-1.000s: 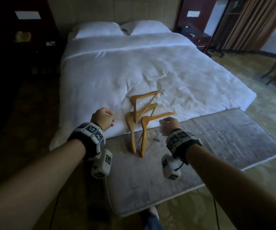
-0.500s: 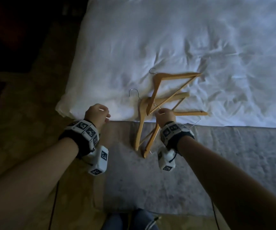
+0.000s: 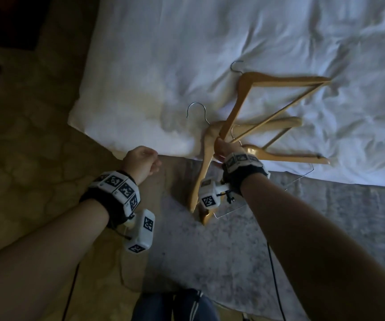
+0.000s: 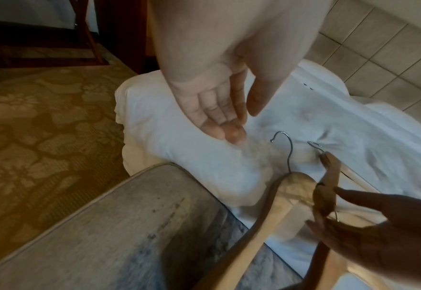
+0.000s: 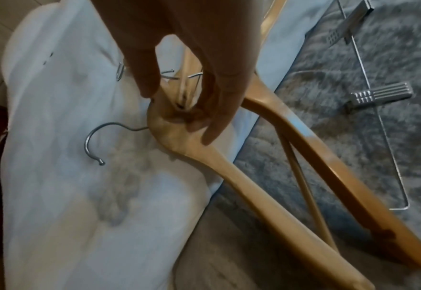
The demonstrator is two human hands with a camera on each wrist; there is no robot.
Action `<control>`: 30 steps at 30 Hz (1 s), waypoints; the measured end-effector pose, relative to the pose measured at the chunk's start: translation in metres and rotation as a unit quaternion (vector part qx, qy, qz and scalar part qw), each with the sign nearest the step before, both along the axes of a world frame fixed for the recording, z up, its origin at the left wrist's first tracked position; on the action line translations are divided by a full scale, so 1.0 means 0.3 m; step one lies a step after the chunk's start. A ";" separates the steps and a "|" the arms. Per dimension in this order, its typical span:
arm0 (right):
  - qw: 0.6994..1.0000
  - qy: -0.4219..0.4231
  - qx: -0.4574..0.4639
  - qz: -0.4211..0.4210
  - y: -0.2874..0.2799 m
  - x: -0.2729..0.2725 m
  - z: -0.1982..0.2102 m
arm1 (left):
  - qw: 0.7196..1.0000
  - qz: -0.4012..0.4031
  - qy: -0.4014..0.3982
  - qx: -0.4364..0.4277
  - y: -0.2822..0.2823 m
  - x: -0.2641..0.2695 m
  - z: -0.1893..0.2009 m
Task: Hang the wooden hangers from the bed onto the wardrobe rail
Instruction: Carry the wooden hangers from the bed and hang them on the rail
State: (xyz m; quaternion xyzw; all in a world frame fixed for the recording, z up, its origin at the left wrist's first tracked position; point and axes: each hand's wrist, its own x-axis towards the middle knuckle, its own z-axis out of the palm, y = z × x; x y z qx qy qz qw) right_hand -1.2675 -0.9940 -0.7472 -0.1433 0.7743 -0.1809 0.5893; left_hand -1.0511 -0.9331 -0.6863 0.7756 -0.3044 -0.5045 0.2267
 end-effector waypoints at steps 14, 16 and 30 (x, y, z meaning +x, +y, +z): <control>0.949 -0.277 -0.130 -0.071 -0.070 0.067 0.543 | 0.992 -0.042 0.062 -0.100 -0.195 -0.153 0.368; 0.947 -0.283 -0.154 0.011 -0.041 0.076 0.640 | 0.988 -0.042 0.057 -0.139 -0.212 -0.161 0.468; 0.820 -0.017 -0.347 0.454 0.256 0.542 1.281 | 0.917 0.186 0.139 -0.324 0.170 0.339 1.112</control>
